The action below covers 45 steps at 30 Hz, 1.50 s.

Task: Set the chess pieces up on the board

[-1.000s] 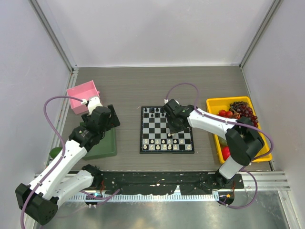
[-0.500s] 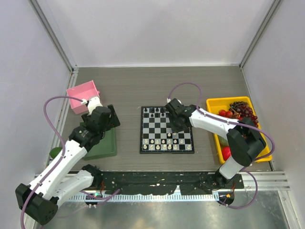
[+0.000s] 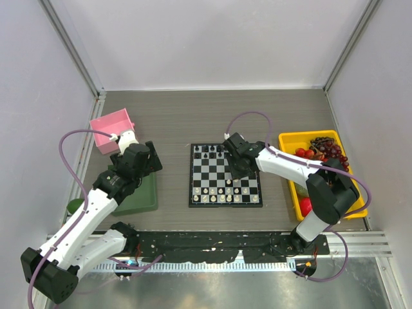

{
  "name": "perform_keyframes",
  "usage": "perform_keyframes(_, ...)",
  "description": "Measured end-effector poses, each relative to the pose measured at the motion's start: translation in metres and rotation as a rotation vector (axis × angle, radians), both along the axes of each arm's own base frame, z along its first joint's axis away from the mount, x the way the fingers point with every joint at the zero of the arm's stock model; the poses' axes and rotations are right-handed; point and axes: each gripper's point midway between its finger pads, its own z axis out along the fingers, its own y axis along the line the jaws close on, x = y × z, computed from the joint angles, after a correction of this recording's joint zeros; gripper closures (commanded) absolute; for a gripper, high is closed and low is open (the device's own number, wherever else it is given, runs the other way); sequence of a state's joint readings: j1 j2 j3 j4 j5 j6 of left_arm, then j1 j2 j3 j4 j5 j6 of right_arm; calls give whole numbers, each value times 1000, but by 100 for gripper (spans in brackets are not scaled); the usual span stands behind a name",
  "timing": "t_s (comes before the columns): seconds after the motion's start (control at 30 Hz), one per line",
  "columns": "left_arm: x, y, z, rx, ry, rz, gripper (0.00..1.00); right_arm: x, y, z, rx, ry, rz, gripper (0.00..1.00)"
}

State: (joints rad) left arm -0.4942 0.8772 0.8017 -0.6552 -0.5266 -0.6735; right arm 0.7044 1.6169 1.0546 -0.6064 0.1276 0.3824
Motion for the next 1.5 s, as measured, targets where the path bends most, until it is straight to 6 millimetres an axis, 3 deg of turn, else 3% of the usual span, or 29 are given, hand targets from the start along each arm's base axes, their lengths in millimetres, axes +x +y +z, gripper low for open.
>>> perform_keyframes(0.17,0,0,0,0,0,0,1,0,0,0,-6,-2,16,82)
perform_keyframes(0.37,0,0,0,0,1,0,1,1,-3,0,-15,-7,7,84)
perform_keyframes(0.67,0,0,-1,2,3,0,1,1,-3,0,-11,-4,-23,63)
perform_keyframes(0.8,0,0,-1,2,3,0,1,1,-3,0,-14,-5,-15,63)
perform_keyframes(1.1,0,0,-1,2,3,0,1,4,-2,-1,-43,-4,66,70)
perform_keyframes(1.3,0,0,-1,2,3,0,1,3,-1,-2,-43,3,100,86)
perform_keyframes(1.5,0,0,-1,2,3,0,1,2,-1,-2,-44,4,110,89)
